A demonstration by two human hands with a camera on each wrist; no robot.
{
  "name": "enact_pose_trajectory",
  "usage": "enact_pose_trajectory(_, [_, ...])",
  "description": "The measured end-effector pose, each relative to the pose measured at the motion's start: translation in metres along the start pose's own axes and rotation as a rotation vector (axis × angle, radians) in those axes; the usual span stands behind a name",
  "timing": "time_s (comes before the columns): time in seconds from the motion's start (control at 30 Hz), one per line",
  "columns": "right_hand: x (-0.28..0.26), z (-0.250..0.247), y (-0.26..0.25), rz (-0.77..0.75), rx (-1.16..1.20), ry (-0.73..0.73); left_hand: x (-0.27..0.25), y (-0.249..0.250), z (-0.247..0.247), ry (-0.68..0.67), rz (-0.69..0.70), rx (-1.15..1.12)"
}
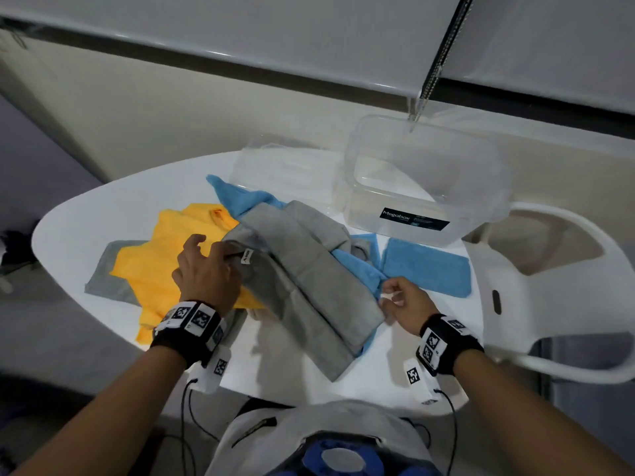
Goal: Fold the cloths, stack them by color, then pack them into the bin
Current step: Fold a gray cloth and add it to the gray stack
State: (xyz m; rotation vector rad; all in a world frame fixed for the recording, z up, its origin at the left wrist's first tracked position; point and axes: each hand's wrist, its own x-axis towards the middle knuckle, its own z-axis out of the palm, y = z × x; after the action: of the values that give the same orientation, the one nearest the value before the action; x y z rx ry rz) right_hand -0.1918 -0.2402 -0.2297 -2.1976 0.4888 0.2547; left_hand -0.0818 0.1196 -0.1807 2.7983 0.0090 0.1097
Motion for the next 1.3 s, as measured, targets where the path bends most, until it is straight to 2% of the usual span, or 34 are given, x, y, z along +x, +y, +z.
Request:
enact_pose_trajectory(0.13, [0.019, 0.008, -0.009, 0.045, -0.003, -0.115, -0.013, -0.008, 0.004, -0.034, -0.100, -0.042])
enact_pose_trajectory(0.27, [0.026, 0.013, -0.009, 0.071, -0.124, -0.163, 0.007, -0.009, 0.006, -0.126, -0.212, -0.290])
enact_pose_trajectory(0.4, [0.026, 0.012, -0.005, 0.053, -0.147, -0.229, 0.042, -0.006, 0.009, -0.246, -0.352, -0.249])
enact_pose_trajectory(0.53, [0.017, 0.010, 0.005, 0.050, -0.216, -0.353, 0.062, -0.007, 0.006, -0.218, -0.352, -0.297])
enact_pose_trajectory(0.6, [0.011, 0.012, 0.008, 0.058, -0.218, -0.443, 0.066, -0.005, 0.005, -0.201, -0.316, -0.321])
enact_pose_trajectory(0.67, [0.006, 0.012, 0.006, 0.064, -0.161, -0.472, 0.065, 0.000, 0.005, -0.205, -0.271, -0.317])
enact_pose_trajectory(0.7, [0.005, 0.011, 0.005, 0.061, -0.120, -0.461, 0.060, 0.003, 0.004, -0.187, -0.239, -0.289])
enact_pose_trajectory(0.77, [0.005, 0.010, 0.003, 0.041, -0.068, -0.422, 0.044, 0.008, 0.007, -0.066, -0.116, -0.181])
enact_pose_trajectory(0.83, [0.007, 0.008, 0.003, -0.002, -0.066, -0.403, 0.017, 0.015, 0.012, 0.042, 0.084, -0.137])
enact_pose_trajectory(0.87, [0.007, 0.007, 0.002, -0.020, -0.071, -0.412, 0.000, 0.018, 0.018, 0.031, 0.199, -0.153])
enact_pose_trajectory(0.97, [0.007, 0.001, -0.004, -0.096, -0.092, -0.455, -0.056, 0.024, 0.037, -0.298, 0.511, -0.200])
enact_pose_trajectory(1.07, [0.007, -0.002, -0.007, -0.249, -0.180, -0.449, -0.098, 0.021, 0.063, -0.543, 0.752, -0.045])
enact_pose_trajectory(1.1, [0.008, -0.003, -0.007, -0.299, -0.212, -0.448, -0.107, 0.024, 0.068, -0.608, 0.792, 0.028])
enact_pose_trajectory(1.23, [0.006, -0.003, -0.006, -0.394, -0.304, -0.493, -0.128, 0.030, 0.081, -0.732, 0.872, 0.166])
enact_pose_trajectory(1.3, [0.006, -0.002, -0.006, -0.432, -0.349, -0.516, -0.131, 0.033, 0.085, -0.734, 0.895, 0.213])
